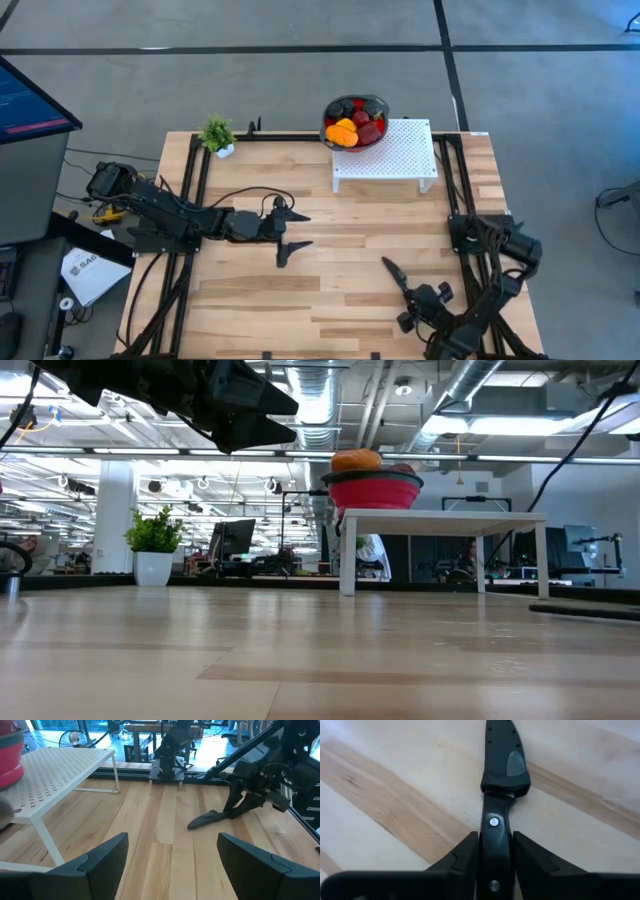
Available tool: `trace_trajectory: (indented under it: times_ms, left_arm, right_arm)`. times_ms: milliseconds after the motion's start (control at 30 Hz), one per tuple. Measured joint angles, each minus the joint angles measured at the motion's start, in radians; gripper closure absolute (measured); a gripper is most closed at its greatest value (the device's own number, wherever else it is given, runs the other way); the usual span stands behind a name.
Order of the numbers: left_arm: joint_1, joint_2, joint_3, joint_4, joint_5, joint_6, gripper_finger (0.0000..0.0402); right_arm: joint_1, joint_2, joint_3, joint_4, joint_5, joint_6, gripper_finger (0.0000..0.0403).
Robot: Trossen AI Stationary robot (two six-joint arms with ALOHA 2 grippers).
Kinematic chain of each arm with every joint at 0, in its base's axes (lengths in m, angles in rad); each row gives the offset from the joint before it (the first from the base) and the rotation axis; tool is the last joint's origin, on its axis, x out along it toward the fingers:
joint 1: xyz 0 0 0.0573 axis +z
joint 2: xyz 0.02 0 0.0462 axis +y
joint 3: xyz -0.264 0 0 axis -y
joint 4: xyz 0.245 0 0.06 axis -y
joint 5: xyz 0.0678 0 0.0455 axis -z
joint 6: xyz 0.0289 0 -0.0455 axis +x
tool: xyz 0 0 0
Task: Pick & Place Fruit
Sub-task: Put the knife on the shelf to the right of the red strainer bowl
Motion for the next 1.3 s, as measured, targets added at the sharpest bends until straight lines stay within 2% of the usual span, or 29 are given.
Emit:
trace_trajectory:
  times_ms: [100,200,267,400,533,667,1000,1133,1300]
  left_arm:
    - [0.000,0.000,0.000,0.000,0.000,0.000,0.0103]
    - [0.000,0.000,0.000,0.000,0.000,0.000,0.0103]
    - [0.000,0.000,0.000,0.002,0.000,0.000,0.0103]
    - [0.000,0.000,0.000,0.005,0.001,0.000,0.0103]
    - [0.000,0.000,0.000,0.008,0.001,0.000,0.0103]
    - [0.000,0.000,0.000,0.008,0.002,0.000,0.0103]
    - [0.000,0.000,0.000,0.008,0.004,0.000,0.0103]
    - [0.000,0.000,0.000,0.008,0.004,0.000,0.0103]
    - [0.000,0.000,0.000,0.008,0.004,0.000,0.0103]
  right_arm:
    - [0.011,0.023,0.020,-0.058,0.081,0.089,0.0309]
    - [-0.021,0.017,0.037,-0.198,0.071,0.097,0.0299]
    - [-0.049,-0.008,0.058,-0.269,0.107,0.093,0.0294]
    - [-0.100,-0.067,0.073,-0.428,0.245,0.091,0.0300]
    - [-0.179,-0.152,0.084,-0.558,0.458,0.092,0.0306]
    - [-0.295,-0.268,0.079,-0.557,0.605,-0.026,0.0298]
    - [-0.626,-0.577,0.078,-0.557,0.758,-0.384,0.0305]
    - [-0.768,-0.724,0.078,-0.553,0.733,-0.527,0.0299]
    - [-0.987,-0.880,0.078,-0.511,0.501,-0.726,0.0293]
